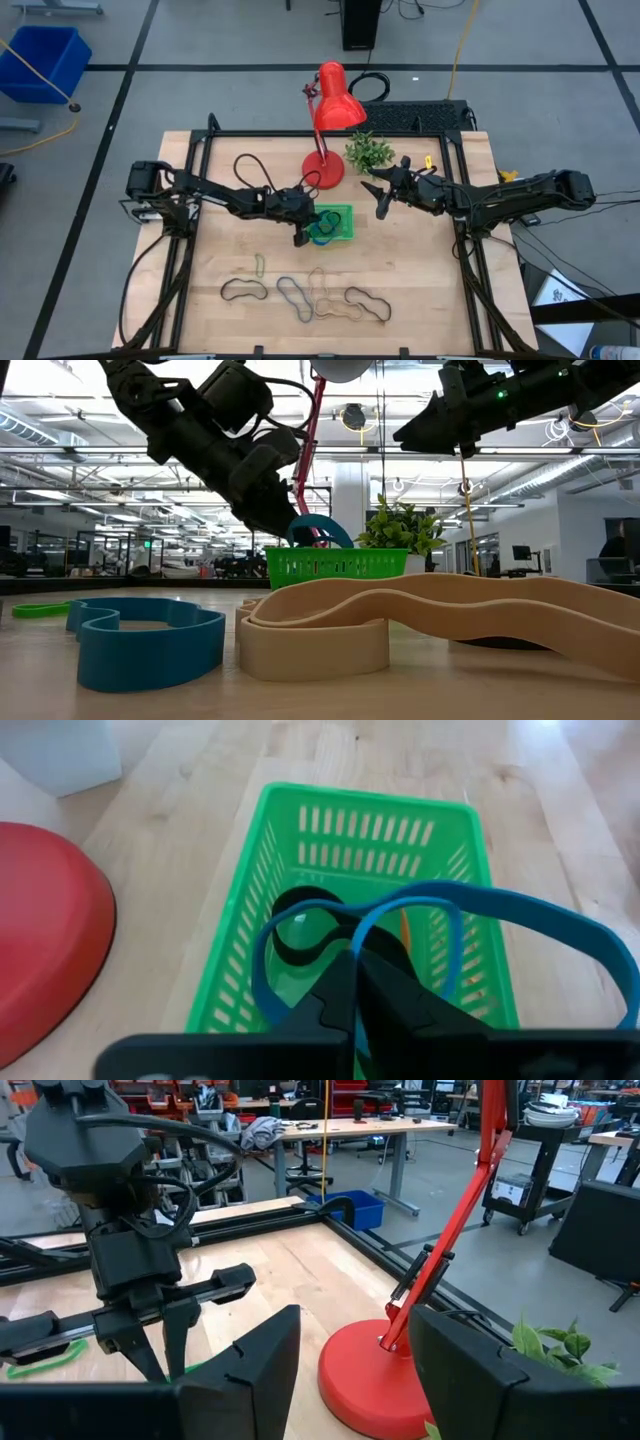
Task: Pick and place rubber bands into bin
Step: Put the top blue rubber band into the green bin, then put the yellow rubber band into the green bin
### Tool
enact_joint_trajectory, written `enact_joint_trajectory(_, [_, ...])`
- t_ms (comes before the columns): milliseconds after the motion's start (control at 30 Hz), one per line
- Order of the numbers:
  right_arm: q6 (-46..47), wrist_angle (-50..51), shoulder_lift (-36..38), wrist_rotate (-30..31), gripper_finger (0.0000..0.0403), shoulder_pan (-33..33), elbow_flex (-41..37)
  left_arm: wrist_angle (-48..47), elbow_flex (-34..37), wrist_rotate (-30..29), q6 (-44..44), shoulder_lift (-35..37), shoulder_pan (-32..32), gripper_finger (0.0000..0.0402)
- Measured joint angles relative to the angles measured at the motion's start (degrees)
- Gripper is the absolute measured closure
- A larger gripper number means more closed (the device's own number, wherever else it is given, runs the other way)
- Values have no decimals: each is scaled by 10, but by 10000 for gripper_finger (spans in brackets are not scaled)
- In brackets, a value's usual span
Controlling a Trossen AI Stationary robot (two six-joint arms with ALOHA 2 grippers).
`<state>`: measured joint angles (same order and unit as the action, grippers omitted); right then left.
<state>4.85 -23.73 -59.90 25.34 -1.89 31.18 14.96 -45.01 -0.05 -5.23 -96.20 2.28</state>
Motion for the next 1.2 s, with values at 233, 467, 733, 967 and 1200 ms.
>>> enact_joint_trajectory(233, [0,0,0,0,222,0,0,1,0,0,2,0,-2,330])
enact_joint_trajectory(467, [0,0,0,0,222,0,0,-3,0,0,5,6,-2,264])
enact_joint_trajectory(733, [0,0,0,-1,222,0,0,-15,-1,1,5,98,-2,201])
enact_joint_trajectory(967, [0,1,0,-1,222,0,0,-60,-1,56,2,208,-2,178])
enact_joint_trajectory(1200, [0,4,0,-1,222,0,0,-118,-1,91,14,270,-24,177])
